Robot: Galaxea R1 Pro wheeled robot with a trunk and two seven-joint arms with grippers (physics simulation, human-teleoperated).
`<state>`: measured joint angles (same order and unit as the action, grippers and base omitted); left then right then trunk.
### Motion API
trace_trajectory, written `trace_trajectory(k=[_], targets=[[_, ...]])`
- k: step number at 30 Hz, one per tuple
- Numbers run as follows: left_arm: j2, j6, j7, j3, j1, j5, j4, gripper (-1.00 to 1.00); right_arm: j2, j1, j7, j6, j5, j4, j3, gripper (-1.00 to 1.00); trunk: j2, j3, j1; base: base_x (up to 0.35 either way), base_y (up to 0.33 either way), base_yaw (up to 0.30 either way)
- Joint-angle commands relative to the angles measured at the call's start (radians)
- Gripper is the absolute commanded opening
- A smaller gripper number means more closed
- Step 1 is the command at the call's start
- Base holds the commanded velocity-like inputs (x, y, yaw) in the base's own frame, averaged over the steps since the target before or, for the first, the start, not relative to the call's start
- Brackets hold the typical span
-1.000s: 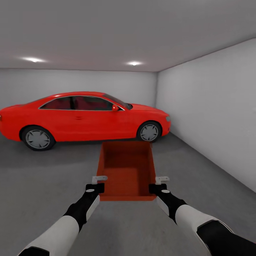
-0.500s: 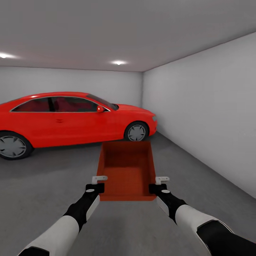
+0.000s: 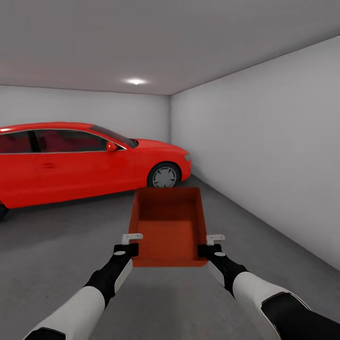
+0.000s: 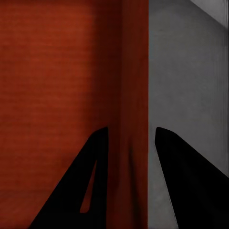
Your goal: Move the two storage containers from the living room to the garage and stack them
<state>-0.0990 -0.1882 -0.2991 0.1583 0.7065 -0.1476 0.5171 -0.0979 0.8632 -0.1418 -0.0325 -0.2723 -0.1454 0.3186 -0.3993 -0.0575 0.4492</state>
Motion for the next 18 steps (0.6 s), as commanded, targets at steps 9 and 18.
trace_trajectory(k=[9, 18], targets=[[0.008, -0.008, -0.064, -0.014, 0.001, 0.02, 0.006, -1.0, 0.01, 0.0, -0.007, -0.004, -0.016, 0.017, -0.015, -1.0, -0.001, 0.0, 0.001, 0.248, 0.0, -0.247], [0.008, -0.008, -0.064, -0.014, 0.001, 0.02, 0.006, -1.0, 0.01, 0.0, -0.007, -0.004, -0.016, 0.017, -0.015, -1.0, -0.001, 0.0, 0.001, 0.247, 0.0, -0.246]])
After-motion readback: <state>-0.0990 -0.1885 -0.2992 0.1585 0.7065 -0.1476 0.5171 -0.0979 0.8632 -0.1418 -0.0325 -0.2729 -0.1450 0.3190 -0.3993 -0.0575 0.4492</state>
